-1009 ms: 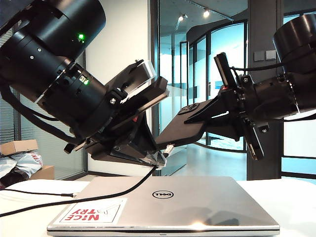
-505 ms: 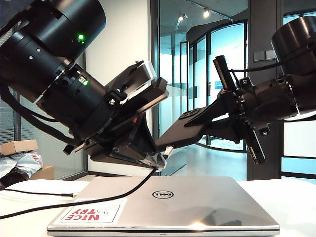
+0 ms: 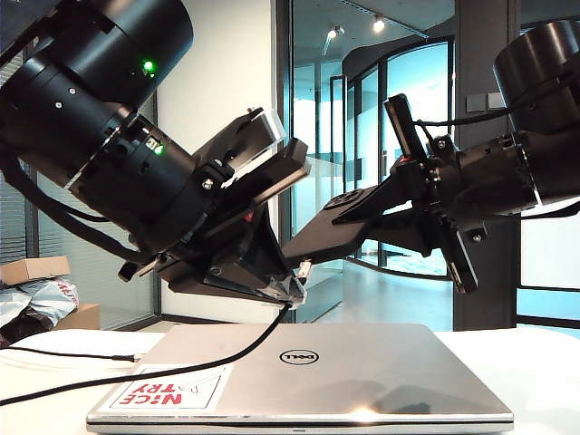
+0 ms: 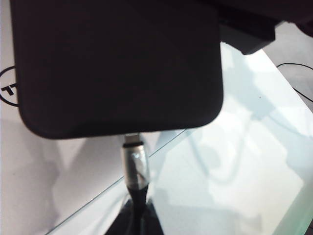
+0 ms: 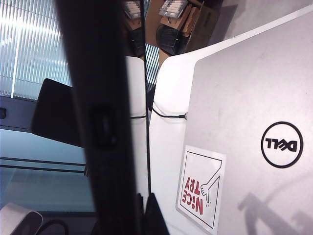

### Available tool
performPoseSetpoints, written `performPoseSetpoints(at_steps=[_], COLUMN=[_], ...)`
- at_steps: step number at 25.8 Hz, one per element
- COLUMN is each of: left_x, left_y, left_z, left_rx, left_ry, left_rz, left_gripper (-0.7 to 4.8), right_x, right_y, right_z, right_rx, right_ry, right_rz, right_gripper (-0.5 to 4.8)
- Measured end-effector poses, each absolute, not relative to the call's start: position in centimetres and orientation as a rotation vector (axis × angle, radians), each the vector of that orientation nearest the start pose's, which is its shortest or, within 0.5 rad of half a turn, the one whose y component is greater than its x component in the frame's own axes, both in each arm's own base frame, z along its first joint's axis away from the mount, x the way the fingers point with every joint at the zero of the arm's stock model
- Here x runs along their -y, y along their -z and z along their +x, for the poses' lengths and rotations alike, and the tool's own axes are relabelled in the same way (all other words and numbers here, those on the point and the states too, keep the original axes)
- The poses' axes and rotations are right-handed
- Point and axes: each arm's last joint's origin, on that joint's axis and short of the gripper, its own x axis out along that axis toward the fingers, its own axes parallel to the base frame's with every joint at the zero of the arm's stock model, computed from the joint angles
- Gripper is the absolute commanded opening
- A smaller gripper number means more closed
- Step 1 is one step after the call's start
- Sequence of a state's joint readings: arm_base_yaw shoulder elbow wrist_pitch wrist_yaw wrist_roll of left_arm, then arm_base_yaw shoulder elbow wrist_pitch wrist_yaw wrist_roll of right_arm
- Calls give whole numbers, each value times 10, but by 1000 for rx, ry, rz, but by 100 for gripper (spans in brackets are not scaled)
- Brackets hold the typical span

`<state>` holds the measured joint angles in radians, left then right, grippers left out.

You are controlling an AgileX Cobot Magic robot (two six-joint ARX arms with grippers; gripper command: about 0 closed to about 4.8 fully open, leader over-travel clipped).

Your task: Pick up the charging cable and the phone, plug the charging cable into the charging port on the phone, and finally place them back on the table.

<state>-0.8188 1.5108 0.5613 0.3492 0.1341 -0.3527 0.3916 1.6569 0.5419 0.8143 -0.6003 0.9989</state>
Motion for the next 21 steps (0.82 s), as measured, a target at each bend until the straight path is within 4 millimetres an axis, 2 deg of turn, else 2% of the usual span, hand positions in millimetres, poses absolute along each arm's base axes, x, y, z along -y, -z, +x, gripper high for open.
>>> performPoseSetpoints(at_steps=[12,21], left_x=[202,204], left_y=[-147,-148], left_z=[185,185], left_rx=[-751,-737], left_ry=[804,814], left_rz=[-106,-110], left_gripper=[-7,-7], right_x=[-127,-118], right_y=[-146,-144], right_z=[263,266], right_rx=[-756,-801], right_ry=[-826,-781], right_rz=[842,908], right_gripper=[-6,-6])
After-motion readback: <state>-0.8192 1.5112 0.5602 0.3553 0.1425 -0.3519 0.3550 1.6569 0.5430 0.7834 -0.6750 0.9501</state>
